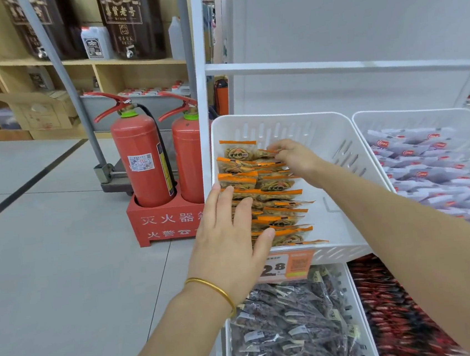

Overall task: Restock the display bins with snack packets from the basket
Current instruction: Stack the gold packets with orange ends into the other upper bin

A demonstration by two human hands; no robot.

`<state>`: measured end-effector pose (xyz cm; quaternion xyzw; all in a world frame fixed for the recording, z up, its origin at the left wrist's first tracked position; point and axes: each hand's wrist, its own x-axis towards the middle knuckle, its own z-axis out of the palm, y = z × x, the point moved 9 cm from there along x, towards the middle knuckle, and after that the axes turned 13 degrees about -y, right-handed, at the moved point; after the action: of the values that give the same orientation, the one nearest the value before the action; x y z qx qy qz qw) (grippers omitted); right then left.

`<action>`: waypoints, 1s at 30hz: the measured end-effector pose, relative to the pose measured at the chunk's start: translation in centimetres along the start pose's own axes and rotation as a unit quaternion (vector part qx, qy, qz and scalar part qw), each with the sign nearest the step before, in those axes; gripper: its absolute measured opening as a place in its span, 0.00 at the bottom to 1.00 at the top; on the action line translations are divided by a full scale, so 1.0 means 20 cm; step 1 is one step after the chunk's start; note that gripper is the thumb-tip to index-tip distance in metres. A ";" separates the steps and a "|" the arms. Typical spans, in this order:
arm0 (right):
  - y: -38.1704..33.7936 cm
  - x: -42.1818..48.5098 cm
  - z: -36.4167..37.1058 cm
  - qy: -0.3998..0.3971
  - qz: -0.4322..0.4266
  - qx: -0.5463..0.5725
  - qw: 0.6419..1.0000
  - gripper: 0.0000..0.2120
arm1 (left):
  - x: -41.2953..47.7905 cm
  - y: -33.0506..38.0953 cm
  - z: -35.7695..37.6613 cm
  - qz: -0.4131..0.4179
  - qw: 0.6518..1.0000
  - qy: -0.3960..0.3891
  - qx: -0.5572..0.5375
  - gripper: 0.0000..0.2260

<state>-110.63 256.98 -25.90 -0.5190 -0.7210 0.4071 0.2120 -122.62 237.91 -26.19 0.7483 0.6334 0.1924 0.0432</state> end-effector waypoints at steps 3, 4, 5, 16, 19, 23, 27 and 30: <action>-0.02 0.00 0.05 -0.022 0.003 -0.011 1.000 0.20 | 0.01 0.00 0.01 -0.001 1.000 -0.004 -0.008 0.38; -0.03 -0.01 0.04 -0.025 0.005 0.000 1.000 0.20 | 0.01 -0.01 0.01 -0.002 1.000 -0.006 -0.008 0.37; -0.03 -0.02 0.03 -0.022 0.005 0.014 1.000 0.21 | 0.01 -0.01 0.02 -0.002 1.000 -0.010 -0.007 0.37; -0.08 -1.15 0.04 0.058 -0.195 0.125 0.971 0.22 | -0.24 0.22 -0.15 0.082 0.995 0.054 0.035 0.21; 0.19 -1.49 0.28 0.012 -0.142 0.144 0.979 0.20 | -0.43 0.38 -0.02 0.141 0.988 -0.027 0.059 0.18; 0.75 -1.75 0.64 -0.052 0.010 0.125 0.991 0.18 | -0.76 0.48 0.36 0.184 0.953 -0.190 0.144 0.17; 1.15 -1.83 0.93 -0.132 0.112 0.041 0.984 0.16 | -0.99 0.44 0.56 0.145 0.925 -0.305 0.175 0.18; 1.36 -1.86 1.15 -0.197 0.161 -0.014 0.967 0.18 | -1.08 0.44 0.61 0.116 0.916 -0.348 0.163 0.21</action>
<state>-97.83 217.83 -56.78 -0.5407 -0.6609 0.5203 -0.0103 -112.98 217.51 -39.72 0.8326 0.5101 -0.1824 0.1154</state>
